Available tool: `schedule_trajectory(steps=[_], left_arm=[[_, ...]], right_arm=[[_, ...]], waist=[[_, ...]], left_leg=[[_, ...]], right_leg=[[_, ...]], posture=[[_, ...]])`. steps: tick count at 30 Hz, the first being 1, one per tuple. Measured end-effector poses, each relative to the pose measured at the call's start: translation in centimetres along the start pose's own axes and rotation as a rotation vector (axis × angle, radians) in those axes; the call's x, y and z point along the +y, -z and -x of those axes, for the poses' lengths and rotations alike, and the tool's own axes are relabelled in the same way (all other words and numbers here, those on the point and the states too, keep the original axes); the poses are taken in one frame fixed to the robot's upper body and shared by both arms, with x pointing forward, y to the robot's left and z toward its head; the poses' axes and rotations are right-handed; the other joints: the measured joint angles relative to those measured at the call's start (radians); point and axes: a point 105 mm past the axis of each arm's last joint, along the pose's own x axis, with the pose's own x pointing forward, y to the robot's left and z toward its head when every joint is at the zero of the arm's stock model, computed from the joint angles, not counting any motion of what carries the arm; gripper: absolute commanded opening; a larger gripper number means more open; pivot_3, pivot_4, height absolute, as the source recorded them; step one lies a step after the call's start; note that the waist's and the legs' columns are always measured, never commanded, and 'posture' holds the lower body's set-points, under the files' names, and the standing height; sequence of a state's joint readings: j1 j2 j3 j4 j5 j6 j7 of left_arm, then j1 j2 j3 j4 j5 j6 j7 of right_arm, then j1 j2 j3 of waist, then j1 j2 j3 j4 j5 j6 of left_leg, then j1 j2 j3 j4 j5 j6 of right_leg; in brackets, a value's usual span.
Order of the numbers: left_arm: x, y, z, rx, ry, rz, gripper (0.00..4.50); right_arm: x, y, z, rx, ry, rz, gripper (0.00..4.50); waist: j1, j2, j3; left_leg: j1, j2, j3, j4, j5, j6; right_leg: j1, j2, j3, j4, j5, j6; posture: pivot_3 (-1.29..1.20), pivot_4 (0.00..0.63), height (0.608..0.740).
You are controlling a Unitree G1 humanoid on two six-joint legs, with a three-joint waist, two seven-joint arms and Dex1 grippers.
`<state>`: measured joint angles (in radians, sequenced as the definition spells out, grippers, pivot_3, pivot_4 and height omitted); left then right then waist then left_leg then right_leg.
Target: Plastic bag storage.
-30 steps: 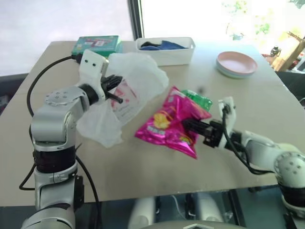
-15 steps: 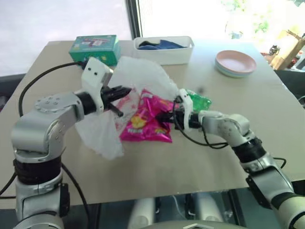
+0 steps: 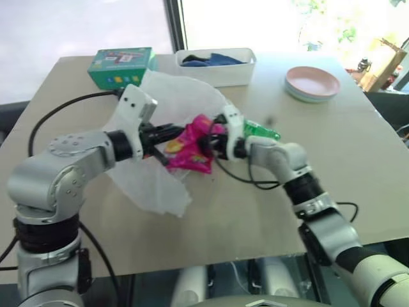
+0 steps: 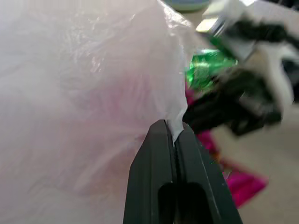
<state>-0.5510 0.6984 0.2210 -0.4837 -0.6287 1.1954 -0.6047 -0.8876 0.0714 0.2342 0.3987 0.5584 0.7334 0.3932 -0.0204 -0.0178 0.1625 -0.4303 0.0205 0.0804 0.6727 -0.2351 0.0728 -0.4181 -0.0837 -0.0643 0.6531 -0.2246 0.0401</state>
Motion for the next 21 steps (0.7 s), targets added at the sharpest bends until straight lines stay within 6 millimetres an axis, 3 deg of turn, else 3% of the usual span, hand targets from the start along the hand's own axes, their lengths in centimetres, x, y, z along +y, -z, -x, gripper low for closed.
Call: schedule_trajectory(steps=[2,4,7,9,10,12,15,20,21], left_arm=[[-0.6,-0.1,-0.7,-0.008,0.010,0.010,0.00],[-0.6,0.2,-0.6,0.001,0.000,0.022,0.00],[-0.4,0.4,-0.7,0.001,-0.021,0.046,0.00],[-0.3,0.3,-0.7,-0.010,-0.033,0.063,0.00],[-0.2,0.3,-0.6,-0.017,-0.046,0.076,0.00],[0.1,0.4,-0.5,-0.025,-0.067,0.092,0.00],[0.4,0.5,-0.6,-0.037,-0.095,0.117,0.00],[2.5,1.1,-0.5,-0.056,-0.212,0.201,0.00],[3.3,1.5,-0.6,-0.057,-0.259,0.221,0.00]], right_arm=[[1.6,0.1,-1.4,-0.017,-0.041,-0.002,0.61],[0.5,0.1,-1.4,-0.037,-0.015,-0.008,1.36],[0.2,0.4,-1.5,-0.035,-0.013,0.017,2.87],[-0.1,0.1,-1.5,-0.052,0.009,0.061,3.07],[-0.1,0.0,-1.4,-0.055,0.005,0.066,3.80],[0.3,-0.3,-1.2,-0.060,-0.025,0.074,4.46],[0.3,-1.7,0.3,-0.108,-0.020,0.161,4.46],[-1.2,-3.1,5.7,-0.144,0.028,0.369,4.46],[-0.3,-3.4,7.8,-0.131,-0.026,0.420,4.46]], waist=[[-0.005,0.000,0.000],[0.004,0.000,0.000],[0.003,0.000,0.000],[0.003,0.000,0.000],[0.002,0.000,0.000],[0.001,0.000,0.000],[0.005,0.000,0.000],[0.010,0.000,0.000],[0.008,0.000,0.001]], left_leg=[[0.000,0.000,0.000,-0.001,0.001,-0.001],[0.000,-0.001,0.000,-0.001,0.001,-0.001],[0.000,-0.002,0.000,-0.001,0.000,-0.001],[0.000,-0.002,-0.001,-0.001,0.001,-0.001],[0.000,-0.002,-0.001,-0.002,0.001,-0.001],[0.000,-0.002,-0.001,-0.002,0.001,-0.002],[0.000,-0.002,-0.002,-0.002,0.001,-0.002],[-0.001,-0.005,-0.003,-0.001,0.001,-0.002],[-0.001,-0.004,-0.003,-0.002,0.001,-0.002]], right_leg=[[-0.002,0.000,0.001,0.001,0.000,0.000],[-0.001,-0.001,0.000,0.000,0.000,0.000],[-0.001,-0.002,0.000,0.001,0.000,0.000],[-0.002,-0.002,0.000,0.001,0.000,0.000],[-0.002,-0.002,0.000,0.002,0.000,0.000],[-0.002,-0.001,0.000,0.002,0.000,0.000],[-0.002,-0.002,-0.001,0.002,0.000,0.000],[-0.001,-0.004,-0.002,0.001,0.000,0.000],[-0.001,-0.004,-0.002,0.002,0.000,0.000]], posture=[[0.00,0.150,0.740],[0.00,0.150,0.740],[0.00,0.150,0.740],[0.00,0.150,0.740],[0.00,0.150,0.740],[0.00,0.150,0.740],[0.00,0.150,0.740],[0.00,0.150,0.740],[0.00,0.150,0.740]])
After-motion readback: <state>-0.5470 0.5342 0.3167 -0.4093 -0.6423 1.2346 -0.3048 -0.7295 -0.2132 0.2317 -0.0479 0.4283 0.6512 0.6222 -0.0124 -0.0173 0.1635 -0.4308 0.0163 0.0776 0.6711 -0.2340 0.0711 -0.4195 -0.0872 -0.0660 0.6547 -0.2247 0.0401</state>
